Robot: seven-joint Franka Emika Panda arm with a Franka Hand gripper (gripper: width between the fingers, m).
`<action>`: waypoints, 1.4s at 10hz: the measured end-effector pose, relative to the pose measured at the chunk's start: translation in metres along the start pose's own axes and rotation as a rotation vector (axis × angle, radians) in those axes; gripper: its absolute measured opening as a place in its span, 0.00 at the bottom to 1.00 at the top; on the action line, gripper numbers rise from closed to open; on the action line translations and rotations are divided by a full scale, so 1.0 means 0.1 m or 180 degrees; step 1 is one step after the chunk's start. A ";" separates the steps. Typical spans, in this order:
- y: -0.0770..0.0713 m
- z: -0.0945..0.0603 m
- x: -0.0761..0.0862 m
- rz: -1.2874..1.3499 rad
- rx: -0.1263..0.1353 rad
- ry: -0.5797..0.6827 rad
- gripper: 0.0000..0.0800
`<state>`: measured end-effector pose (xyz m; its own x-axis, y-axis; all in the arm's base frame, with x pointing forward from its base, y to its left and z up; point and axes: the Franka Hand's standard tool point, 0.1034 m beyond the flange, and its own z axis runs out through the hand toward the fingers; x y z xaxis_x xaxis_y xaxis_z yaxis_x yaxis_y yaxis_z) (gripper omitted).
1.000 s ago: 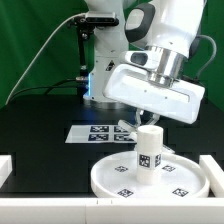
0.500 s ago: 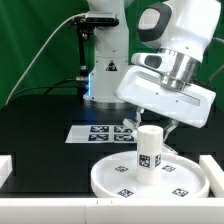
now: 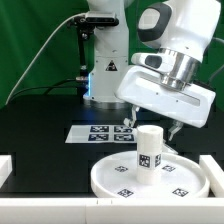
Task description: Assemble round table
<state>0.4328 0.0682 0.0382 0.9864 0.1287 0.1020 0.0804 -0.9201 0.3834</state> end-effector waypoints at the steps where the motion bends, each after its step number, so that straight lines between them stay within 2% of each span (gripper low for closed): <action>1: -0.07 -0.01 -0.03 0.0086 -0.0082 -0.0104 0.81; 3: -0.19 0.08 -0.12 0.0139 -0.0310 -0.0087 0.81; 7: -0.16 0.09 -0.11 0.0088 -0.0307 -0.0080 0.81; 9: -0.10 0.11 -0.10 0.0067 -0.0302 -0.0090 0.81; 12: -0.11 0.12 -0.11 0.0052 -0.0304 -0.0093 0.81; 13: -0.11 0.12 -0.11 0.0052 -0.0304 -0.0093 0.64; 14: -0.11 0.12 -0.11 0.0052 -0.0304 -0.0093 0.64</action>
Offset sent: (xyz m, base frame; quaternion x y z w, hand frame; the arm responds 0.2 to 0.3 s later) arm 0.0000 0.0000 0.0000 0.0000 0.0000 0.0000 1.0000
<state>0.4230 0.0727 0.0217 0.9914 0.1019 0.0826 0.0517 -0.8823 0.4678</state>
